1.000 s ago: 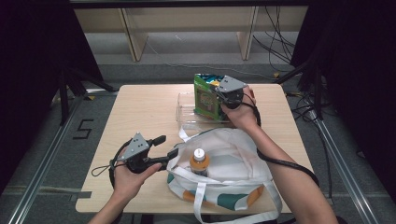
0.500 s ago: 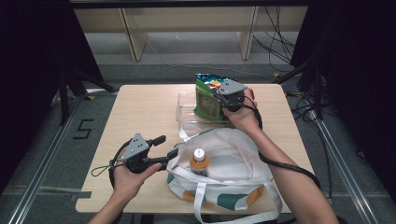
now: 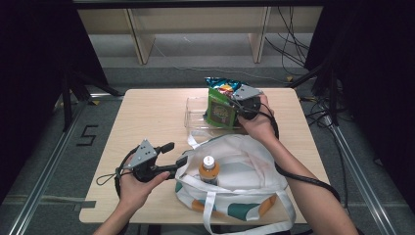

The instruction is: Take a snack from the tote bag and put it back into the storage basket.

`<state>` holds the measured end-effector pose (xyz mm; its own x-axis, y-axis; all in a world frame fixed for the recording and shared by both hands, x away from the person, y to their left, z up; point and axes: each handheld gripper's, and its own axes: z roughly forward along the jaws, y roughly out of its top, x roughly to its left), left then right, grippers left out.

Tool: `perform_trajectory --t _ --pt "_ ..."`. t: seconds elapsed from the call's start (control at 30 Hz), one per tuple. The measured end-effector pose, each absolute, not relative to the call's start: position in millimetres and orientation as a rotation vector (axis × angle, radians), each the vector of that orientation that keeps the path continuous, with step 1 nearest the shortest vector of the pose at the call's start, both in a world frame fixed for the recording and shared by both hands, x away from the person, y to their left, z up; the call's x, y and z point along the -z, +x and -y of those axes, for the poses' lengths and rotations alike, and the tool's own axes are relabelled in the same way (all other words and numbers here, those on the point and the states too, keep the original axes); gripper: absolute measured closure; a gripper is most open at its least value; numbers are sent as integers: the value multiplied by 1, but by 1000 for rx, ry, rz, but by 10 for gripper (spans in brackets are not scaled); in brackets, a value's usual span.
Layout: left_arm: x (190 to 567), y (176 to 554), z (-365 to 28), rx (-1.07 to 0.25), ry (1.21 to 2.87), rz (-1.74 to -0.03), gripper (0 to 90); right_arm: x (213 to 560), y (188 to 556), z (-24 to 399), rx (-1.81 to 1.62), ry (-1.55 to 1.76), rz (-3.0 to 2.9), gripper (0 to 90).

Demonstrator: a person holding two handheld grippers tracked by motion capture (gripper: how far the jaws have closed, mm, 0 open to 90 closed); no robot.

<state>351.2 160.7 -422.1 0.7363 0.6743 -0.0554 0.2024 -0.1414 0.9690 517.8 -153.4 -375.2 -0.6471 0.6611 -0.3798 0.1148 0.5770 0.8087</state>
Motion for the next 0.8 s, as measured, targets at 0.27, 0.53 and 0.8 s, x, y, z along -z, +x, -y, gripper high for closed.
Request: perform_trajectory --t 0.27,0.53,0.8 --pt "423 352 -160 -473 1701 -703 313 375 513 158 -1031 645 -2106 865" --pt "422 351 -160 -473 1702 -702 313 369 510 164 -1078 670 -2066 747" --pt "422 351 -160 -471 1701 -698 314 365 505 169 -1109 712 -2049 635"
